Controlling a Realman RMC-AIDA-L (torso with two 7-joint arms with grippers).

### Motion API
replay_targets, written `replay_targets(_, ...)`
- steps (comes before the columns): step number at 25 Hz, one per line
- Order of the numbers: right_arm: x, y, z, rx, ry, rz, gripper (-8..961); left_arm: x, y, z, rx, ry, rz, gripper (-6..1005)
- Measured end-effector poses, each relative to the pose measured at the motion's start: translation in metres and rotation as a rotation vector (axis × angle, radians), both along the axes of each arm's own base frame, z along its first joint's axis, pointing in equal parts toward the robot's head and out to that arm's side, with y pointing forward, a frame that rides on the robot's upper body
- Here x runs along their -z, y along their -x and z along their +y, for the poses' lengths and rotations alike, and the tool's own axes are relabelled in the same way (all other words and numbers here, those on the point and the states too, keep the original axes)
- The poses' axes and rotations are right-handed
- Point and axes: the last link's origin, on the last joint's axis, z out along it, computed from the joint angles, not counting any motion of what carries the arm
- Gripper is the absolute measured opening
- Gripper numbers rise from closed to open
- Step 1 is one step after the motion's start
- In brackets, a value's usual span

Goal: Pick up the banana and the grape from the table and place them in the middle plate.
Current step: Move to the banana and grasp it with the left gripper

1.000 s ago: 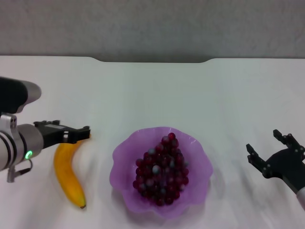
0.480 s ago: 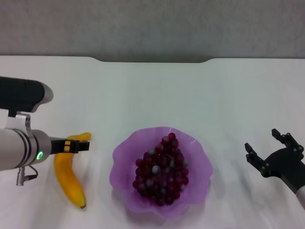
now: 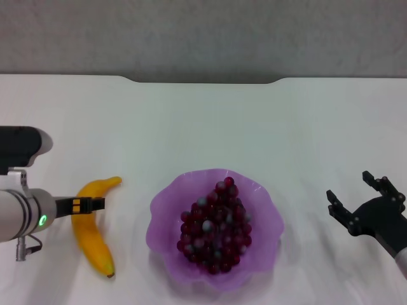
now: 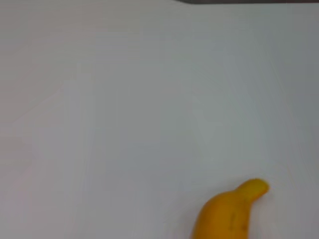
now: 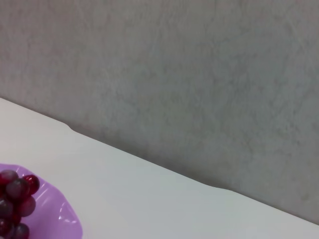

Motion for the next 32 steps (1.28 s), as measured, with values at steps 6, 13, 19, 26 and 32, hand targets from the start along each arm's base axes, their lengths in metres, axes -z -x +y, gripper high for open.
replay_targets(6, 0.0, 0.0, 0.0, 0.0, -0.001, 0.0, 814, 0.001, 0.008, -0.002, -0.027, -0.01, -0.006, 890)
replay_targets(13, 0.0, 0.001, 0.001, -0.006, 0.003, -0.002, 814, 0.004, 0.015, -0.007, -0.056, -0.008, -0.013, 890)
replay_targets(19, 0.0, 0.001, 0.002, -0.004, 0.0, 0.0, 814, 0.005, 0.015, -0.007, -0.056, -0.003, -0.01, 890)
replay_targets(26, 0.0, 0.001, 0.002, -0.004, 0.0, 0.0, 814, 0.008, 0.018, -0.008, -0.067, 0.01, -0.001, 773)
replay_targets(32, 0.0, 0.001, 0.002, -0.003, -0.001, 0.001, 814, 0.009, 0.018, -0.008, -0.065, 0.01, -0.001, 643)
